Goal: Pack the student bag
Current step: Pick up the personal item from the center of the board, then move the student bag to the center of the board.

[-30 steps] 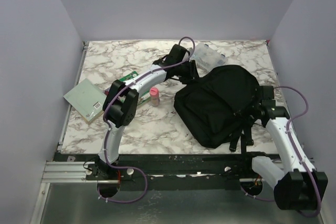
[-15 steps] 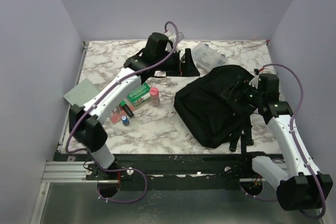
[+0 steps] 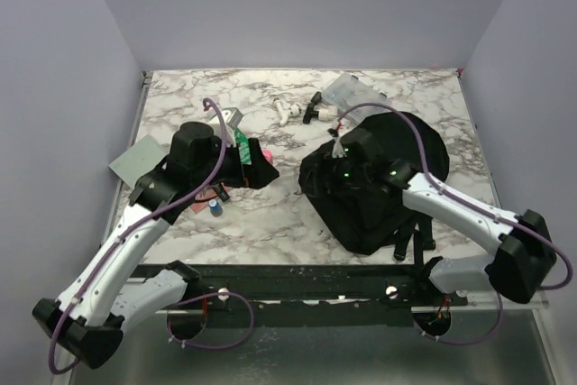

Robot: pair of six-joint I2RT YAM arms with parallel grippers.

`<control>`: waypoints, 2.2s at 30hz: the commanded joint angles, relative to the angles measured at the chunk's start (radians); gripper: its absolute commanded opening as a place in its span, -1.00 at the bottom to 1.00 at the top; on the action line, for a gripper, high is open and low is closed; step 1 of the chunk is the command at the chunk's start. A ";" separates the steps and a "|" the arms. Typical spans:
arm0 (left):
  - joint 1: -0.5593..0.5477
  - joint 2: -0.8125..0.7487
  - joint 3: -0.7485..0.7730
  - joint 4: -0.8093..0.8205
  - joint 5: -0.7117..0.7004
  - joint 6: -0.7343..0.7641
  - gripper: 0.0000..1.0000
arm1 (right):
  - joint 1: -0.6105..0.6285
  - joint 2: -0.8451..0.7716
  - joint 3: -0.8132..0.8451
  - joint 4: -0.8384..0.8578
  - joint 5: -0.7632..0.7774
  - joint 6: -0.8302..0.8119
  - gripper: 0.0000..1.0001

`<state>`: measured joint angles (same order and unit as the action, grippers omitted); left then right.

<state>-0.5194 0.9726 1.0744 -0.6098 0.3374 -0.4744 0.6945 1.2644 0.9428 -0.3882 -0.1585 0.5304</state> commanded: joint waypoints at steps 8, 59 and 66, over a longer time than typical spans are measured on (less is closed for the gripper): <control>0.009 -0.387 -0.154 -0.141 -0.475 0.116 0.97 | 0.145 0.348 0.272 0.167 0.242 -0.047 0.78; 0.009 -0.388 -0.348 0.077 -0.270 0.065 0.97 | 0.109 0.436 0.517 0.044 0.498 0.035 -0.99; -0.156 -0.103 -0.250 0.271 -0.122 -0.183 0.85 | -0.253 0.130 0.361 -0.047 0.460 0.015 -0.99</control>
<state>-0.5323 0.6968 0.7238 -0.4873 0.1230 -0.4728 0.6067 1.5139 1.3464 -0.3573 0.3077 0.5594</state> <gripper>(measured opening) 0.949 0.476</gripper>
